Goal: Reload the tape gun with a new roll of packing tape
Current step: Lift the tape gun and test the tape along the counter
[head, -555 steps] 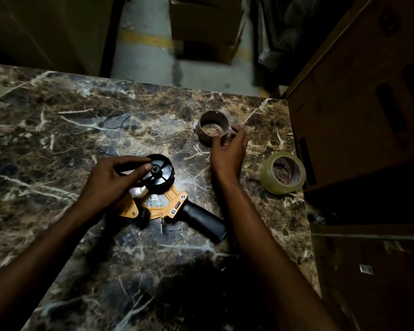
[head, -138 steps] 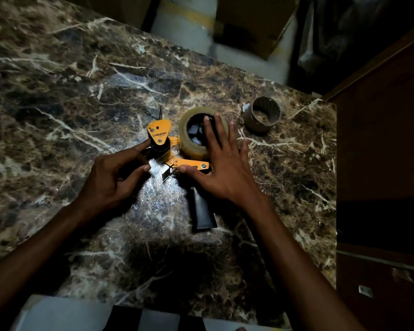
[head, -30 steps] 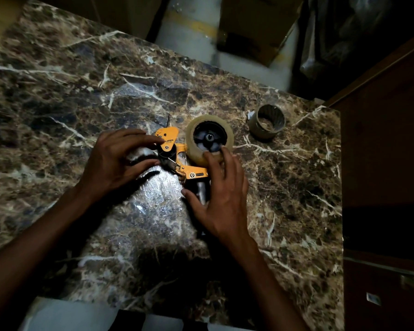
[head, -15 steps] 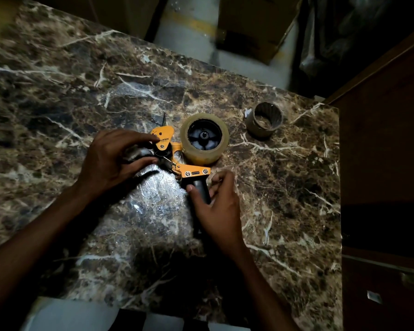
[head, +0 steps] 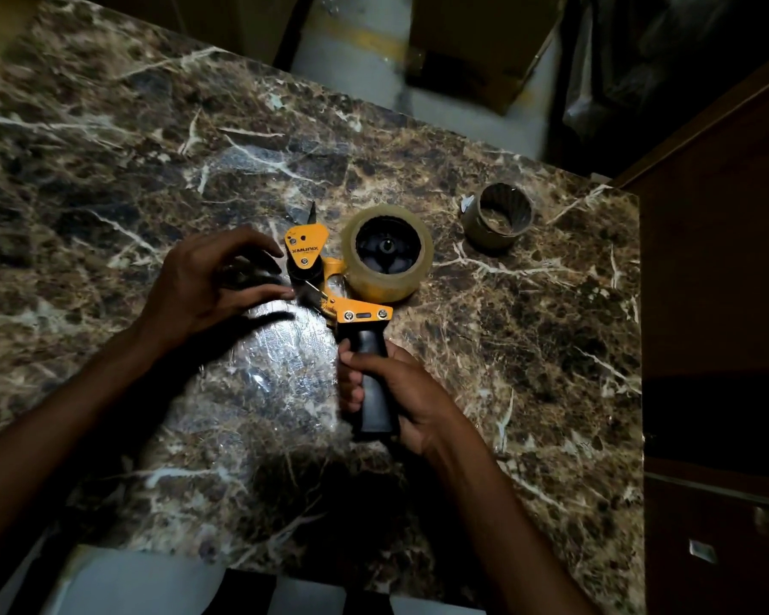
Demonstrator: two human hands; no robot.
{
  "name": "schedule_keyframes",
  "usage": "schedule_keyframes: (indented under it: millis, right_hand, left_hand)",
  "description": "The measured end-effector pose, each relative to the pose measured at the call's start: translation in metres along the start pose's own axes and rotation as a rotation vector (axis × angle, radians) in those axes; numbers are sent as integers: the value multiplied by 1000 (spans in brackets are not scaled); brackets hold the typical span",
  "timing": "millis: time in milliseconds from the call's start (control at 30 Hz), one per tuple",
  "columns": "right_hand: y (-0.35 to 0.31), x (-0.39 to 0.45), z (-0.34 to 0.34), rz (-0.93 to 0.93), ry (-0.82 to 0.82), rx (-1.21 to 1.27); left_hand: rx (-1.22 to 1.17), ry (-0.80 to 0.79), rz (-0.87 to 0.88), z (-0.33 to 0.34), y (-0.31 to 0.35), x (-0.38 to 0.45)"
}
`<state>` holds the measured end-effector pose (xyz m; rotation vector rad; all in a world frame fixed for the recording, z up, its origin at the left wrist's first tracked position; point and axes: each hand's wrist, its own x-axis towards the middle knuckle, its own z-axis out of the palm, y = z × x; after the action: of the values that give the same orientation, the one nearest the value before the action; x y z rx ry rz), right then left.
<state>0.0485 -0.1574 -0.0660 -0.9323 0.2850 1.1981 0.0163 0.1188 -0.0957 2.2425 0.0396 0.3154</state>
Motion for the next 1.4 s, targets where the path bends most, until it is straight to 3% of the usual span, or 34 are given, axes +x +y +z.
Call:
schedule_keyframes:
  millis: [367,533,600,733,833,1400]
  right_hand:
    - [-2,-13,-7,-127,107,-159]
    - [-6,-22,-8,-173,131,-268]
    - [-8,-27,-8,-199,147,-310]
    - [-11,-32,-6,-246,144,-353]
    - [-9,-33,-8,-274,139,-392]
    - [-1,-41,-14,-297,138,-490]
  left_hand:
    - [-2,-87,-16,-10,8,-1]
    - [-91,-31,-148,-6,16,-2]
    - [5,-30,-47,-8,17,1]
    - [397,-39,413,-7,2,3]
    - [468,-9,555,-5,-5,0]
    - [467,-202,543,-19,-16,-13]
